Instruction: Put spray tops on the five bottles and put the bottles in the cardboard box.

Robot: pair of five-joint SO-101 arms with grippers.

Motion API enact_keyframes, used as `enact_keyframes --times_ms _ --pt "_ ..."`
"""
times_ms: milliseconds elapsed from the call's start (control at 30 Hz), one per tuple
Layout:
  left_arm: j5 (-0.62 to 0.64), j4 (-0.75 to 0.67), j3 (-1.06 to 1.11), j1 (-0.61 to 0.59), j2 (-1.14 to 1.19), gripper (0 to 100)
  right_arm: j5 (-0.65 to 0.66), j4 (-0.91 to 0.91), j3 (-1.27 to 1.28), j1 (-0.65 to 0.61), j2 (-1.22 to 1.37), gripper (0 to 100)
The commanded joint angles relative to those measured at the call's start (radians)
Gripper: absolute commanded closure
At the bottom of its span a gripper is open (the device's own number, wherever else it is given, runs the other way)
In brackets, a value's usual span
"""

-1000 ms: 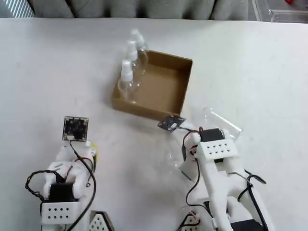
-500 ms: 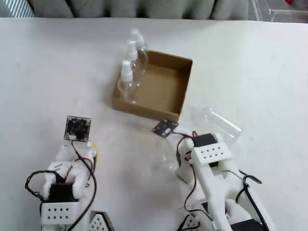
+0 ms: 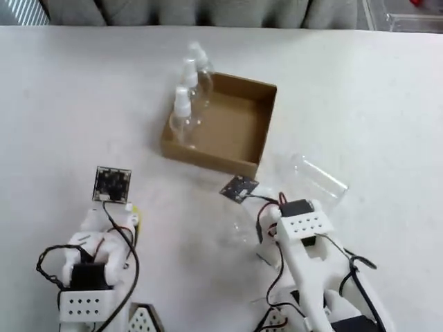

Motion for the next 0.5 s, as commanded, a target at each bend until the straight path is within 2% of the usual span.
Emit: enact_keyframes --times_ms 0,67,167,300,367,467 --pt "-0.008 -0.009 -0.005 -0.008 -0.013 92 0.018 0.005 -0.028 0.033 -0.021 99.1" --pt "-0.006 -0.008 -0.005 -0.008 -0.013 92 0.018 0.056 -0.084 0.090 -0.019 96.2" --pt "-0.006 -0.008 -0.005 -0.010 -0.013 92 0.018 0.179 -0.242 0.165 -0.019 97.9" --pt "-0.003 -0.009 -0.005 -0.012 -0.015 92 0.018 0.367 -0.483 0.189 -0.019 98.3" --pt "-0.003 -0.012 -0.005 -0.024 -0.018 92 0.015 0.430 -0.582 0.160 -0.021 98.1" --pt "-0.002 -0.077 -0.005 -0.133 -0.019 92 0.009 0.460 -0.644 0.028 -0.021 98.1"
